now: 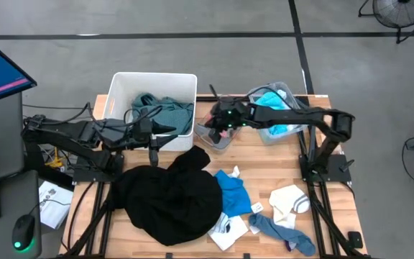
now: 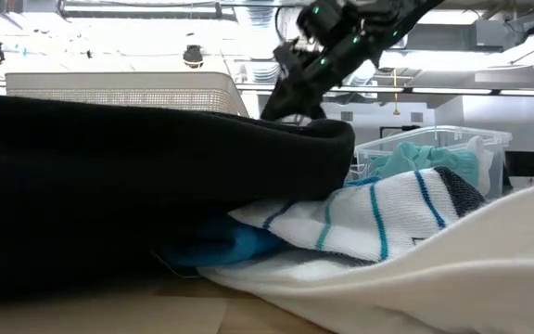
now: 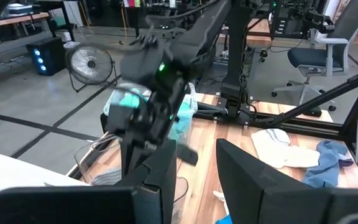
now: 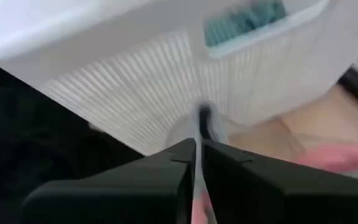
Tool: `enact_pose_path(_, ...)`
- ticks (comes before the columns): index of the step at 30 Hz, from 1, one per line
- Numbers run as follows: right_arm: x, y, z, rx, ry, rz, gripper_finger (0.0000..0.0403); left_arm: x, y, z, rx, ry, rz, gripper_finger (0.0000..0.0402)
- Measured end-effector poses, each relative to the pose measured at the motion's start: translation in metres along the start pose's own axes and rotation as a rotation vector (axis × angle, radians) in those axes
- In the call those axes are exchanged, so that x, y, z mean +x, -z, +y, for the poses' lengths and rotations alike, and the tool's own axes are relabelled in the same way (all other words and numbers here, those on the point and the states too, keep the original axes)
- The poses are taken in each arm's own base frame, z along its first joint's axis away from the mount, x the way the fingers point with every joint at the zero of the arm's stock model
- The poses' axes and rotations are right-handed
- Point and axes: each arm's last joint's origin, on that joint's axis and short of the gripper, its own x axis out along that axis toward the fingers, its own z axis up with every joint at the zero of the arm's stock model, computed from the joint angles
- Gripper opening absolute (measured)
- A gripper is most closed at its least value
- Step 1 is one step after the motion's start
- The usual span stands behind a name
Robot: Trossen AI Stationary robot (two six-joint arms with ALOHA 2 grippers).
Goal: Pick & Place Cloths
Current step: Put the gray sock into the middle transparent bin, then put the white sock into the middle transparent bin
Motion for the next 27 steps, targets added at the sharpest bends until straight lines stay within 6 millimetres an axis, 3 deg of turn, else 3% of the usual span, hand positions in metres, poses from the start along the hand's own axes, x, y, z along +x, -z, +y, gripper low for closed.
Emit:
enact_pose_path(4,0.019,0.013,-0.004,0.004,-0.021,0.065,0.0005,0.0,0.0,0.0,0.0,0.0,0.001,0.0099)
enact_pose_path(9,0.042,0.033,-0.013,0.029,-0.027,0.166,0.001,0.0,0.0,0.0,0.0,0.0,0.001,0.0099)
enact_pose_path(16,0.049,0.046,-0.027,0.063,0.011,0.265,0.0005,0.0,0.0,0.0,0.0,0.0,0.0,0.0099)
enact_pose_path(21,0.032,0.04,-0.033,0.084,0.034,0.297,0.0004,0.0,0.0,0.0,-0.003,0.0,0.001,0.0099)
enact_pose_path(27,-0.017,0.006,-0.024,0.052,0.011,0.154,0.001,0.0,0.0,0.0,-0.004,-0.001,0.0,0.0099)
